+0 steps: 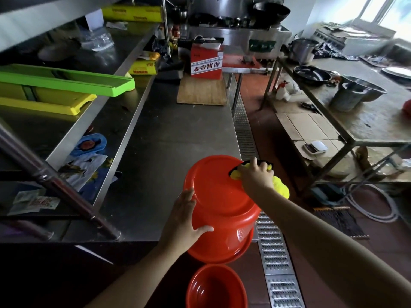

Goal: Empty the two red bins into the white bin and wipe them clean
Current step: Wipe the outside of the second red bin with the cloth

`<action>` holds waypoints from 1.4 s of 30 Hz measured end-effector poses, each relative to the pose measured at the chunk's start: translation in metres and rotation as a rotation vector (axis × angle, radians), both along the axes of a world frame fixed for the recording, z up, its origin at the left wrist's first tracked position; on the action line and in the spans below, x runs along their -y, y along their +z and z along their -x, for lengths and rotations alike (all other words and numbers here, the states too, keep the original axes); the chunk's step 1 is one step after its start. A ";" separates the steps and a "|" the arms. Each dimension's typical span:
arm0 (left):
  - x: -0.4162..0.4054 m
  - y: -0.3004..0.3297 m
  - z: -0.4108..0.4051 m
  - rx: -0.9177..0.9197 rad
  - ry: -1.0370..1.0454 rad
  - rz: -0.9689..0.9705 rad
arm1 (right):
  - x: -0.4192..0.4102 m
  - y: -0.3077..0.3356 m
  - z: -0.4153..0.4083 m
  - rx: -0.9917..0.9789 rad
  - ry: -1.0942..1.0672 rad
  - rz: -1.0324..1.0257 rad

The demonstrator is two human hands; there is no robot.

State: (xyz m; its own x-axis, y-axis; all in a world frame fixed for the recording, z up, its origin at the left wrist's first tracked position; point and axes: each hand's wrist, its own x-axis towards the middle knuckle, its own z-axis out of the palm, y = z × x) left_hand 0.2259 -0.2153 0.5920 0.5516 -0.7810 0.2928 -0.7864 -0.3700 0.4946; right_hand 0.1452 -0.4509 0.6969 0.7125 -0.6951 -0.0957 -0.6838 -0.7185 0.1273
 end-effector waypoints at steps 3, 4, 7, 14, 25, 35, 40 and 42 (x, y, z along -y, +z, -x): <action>0.000 0.003 0.002 -0.035 0.001 -0.038 | -0.010 0.001 0.032 -0.043 0.043 -0.031; 0.001 0.003 0.003 -0.043 0.004 -0.046 | -0.014 0.000 0.044 -0.040 0.065 -0.047; 0.000 0.003 0.005 -0.065 0.004 -0.033 | -0.029 -0.004 0.071 -0.008 0.150 -0.111; -0.003 0.002 0.007 -0.174 0.042 -0.047 | -0.069 -0.002 0.090 0.162 0.336 -0.169; -0.023 -0.011 -0.001 -0.489 -0.018 0.067 | -0.105 -0.004 0.047 0.016 0.546 0.091; -0.026 -0.037 -0.006 -0.374 -0.042 0.048 | -0.109 0.004 -0.033 -0.023 0.564 0.212; -0.030 -0.041 -0.006 -0.178 -0.044 0.047 | -0.090 0.004 -0.070 -0.060 0.614 0.209; -0.028 -0.038 -0.006 0.008 -0.080 0.125 | -0.083 0.006 -0.081 -0.066 0.605 0.206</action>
State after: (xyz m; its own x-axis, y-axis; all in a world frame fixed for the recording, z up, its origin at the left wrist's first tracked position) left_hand 0.2323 -0.1868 0.5545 0.4864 -0.7796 0.3945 -0.8149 -0.2419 0.5266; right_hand 0.2261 -0.3683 0.7029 0.9817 -0.1810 -0.0598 -0.1514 -0.9310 0.3322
